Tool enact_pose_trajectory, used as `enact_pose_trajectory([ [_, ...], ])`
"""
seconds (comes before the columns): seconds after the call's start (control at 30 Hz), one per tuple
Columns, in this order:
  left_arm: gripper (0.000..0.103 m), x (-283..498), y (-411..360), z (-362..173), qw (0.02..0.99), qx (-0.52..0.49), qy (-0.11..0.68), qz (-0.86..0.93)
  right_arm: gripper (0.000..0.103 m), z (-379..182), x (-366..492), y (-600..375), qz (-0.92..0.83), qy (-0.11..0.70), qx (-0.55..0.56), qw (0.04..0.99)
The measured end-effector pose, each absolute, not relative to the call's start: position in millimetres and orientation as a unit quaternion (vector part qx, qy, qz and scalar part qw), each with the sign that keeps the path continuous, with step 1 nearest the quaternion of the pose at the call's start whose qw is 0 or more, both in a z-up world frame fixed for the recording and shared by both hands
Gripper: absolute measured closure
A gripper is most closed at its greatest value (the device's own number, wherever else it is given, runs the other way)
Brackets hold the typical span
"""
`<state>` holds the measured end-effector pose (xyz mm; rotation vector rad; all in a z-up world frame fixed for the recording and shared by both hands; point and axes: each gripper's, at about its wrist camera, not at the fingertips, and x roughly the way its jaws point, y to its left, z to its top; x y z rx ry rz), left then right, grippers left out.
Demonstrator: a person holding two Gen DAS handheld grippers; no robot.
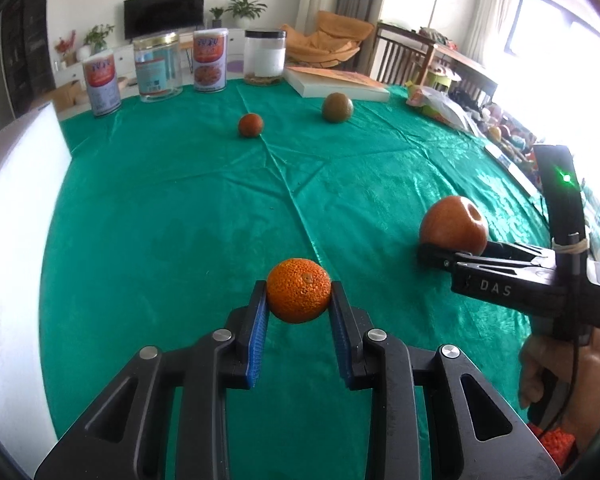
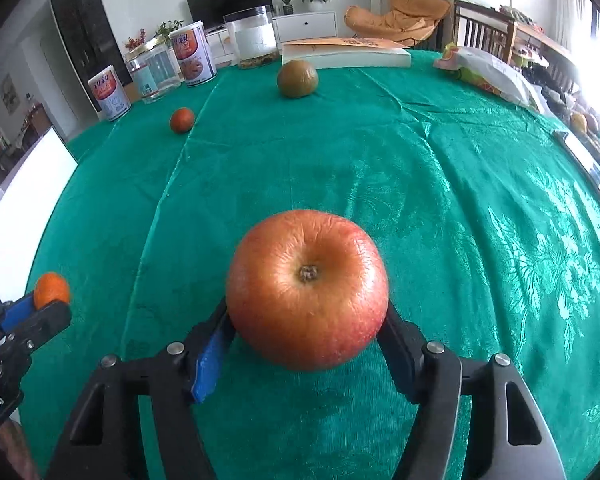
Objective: Organize fruits
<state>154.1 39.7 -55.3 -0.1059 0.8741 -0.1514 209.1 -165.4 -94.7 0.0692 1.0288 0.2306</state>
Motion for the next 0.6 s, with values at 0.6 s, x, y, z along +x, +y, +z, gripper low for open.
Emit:
enact_pose_trajectory([
  [0.6, 0.074, -1.9, 177.3, 99.3, 0.929, -0.183, 0.310, -0.087, 0.036, 33.6, 139.8, -58.6, 0.344, 0.447, 0.128, 0.815],
])
